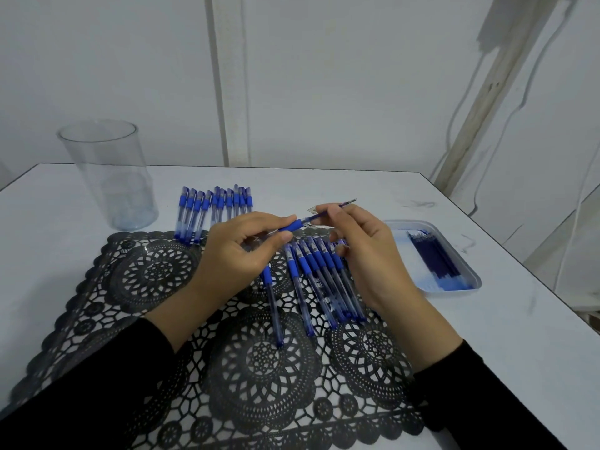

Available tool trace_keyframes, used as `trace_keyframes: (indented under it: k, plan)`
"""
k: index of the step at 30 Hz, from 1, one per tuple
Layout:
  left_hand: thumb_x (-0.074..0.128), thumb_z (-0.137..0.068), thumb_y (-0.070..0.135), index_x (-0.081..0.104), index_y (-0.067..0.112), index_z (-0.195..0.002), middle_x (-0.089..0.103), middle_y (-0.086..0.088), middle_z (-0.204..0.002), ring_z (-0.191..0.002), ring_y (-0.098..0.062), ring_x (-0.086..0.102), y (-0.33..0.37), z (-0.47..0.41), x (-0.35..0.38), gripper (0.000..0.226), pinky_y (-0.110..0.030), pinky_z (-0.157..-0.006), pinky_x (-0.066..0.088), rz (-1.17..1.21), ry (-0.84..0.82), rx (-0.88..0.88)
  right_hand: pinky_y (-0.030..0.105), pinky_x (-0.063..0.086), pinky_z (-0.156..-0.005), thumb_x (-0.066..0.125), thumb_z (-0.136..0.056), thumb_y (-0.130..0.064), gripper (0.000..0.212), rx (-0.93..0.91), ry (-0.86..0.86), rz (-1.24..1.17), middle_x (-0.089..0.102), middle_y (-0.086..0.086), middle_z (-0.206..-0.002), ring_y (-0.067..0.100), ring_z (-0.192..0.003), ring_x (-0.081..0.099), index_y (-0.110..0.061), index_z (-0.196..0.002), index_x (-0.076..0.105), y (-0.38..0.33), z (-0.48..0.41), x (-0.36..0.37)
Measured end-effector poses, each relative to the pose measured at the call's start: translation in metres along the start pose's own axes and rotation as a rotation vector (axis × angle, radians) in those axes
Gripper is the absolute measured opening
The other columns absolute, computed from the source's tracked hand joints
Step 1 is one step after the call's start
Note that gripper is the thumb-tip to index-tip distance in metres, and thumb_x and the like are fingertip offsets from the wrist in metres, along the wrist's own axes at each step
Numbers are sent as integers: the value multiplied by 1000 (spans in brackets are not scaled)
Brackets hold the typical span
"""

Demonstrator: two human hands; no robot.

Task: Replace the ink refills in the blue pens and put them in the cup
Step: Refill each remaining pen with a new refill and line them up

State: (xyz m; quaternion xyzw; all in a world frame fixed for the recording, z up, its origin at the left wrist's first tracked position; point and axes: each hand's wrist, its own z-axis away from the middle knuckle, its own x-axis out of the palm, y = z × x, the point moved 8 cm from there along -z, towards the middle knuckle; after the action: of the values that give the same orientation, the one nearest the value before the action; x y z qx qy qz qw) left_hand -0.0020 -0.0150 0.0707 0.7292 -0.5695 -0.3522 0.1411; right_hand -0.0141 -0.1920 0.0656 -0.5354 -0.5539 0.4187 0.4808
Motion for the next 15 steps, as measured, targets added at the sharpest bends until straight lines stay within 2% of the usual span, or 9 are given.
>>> trace_keyframes:
  k: [3, 6, 7, 10, 11, 13, 15]
  plan:
    - [72, -87, 16, 73, 11, -112, 73, 9, -99, -84, -4, 68, -2, 2, -1, 26, -13, -73, 51, -7, -5, -5, 30, 44, -69, 59, -96, -26, 5, -32, 29, 41, 72, -5, -80, 11, -68, 50, -23, -96, 63, 0, 2, 0]
    - [72, -87, 18, 73, 12, -112, 73, 10, -97, -79, -6, 67, -3, 3, -3, 26, -15, -70, 51, -10, -19, -10, 45, 51, -80, 66, -92, -21, 6, -45, 10, 4, 72, 3, -82, 21, -77, 58, -22, -95, 61, 1, 2, 1]
    - [71, -87, 19, 73, 12, -112, 73, 11, -97, -79, -7, 68, -3, 3, -3, 26, -17, -69, 53, -12, -21, -8, 45, 52, -82, 67, -90, -19, 6, -55, 5, 9, 71, 4, -83, 19, -80, 62, -20, -94, 63, 1, 1, 0]
    - [72, -87, 18, 74, 12, -111, 74, 11, -96, -77, -12, 68, -4, 5, -6, 25, -24, -67, 56, -10, -19, -22, 22, 50, -78, 66, -91, -16, 4, -103, -5, 66, 71, -5, -85, 6, -82, 65, -17, -92, 70, -1, 0, 0]
    - [72, -87, 17, 74, 12, -112, 74, 11, -95, -75, -13, 68, -5, 5, -7, 25, -26, -66, 56, -10, -19, -33, 18, 48, -77, 65, -92, -17, 8, -104, -6, 81, 73, -7, -88, 3, -83, 65, -18, -92, 72, -1, -1, 1]
    - [73, -87, 17, 74, 12, -112, 74, 10, -93, -74, -13, 68, -8, 6, -9, 25, -25, -65, 55, -18, -25, -49, 23, 51, -83, 65, -91, -19, 10, -98, -20, 78, 75, -3, -95, 8, -91, 67, -21, -93, 76, 0, -3, 2]
    - [74, -86, 17, 75, 13, -111, 75, 10, -92, -72, -10, 67, -10, 8, -13, 25, -19, -63, 51, -26, -30, -63, 30, 53, -88, 69, -89, -16, 9, -91, -39, 51, 74, -1, -95, 15, -94, 68, -19, -94, 76, 2, -5, 5]
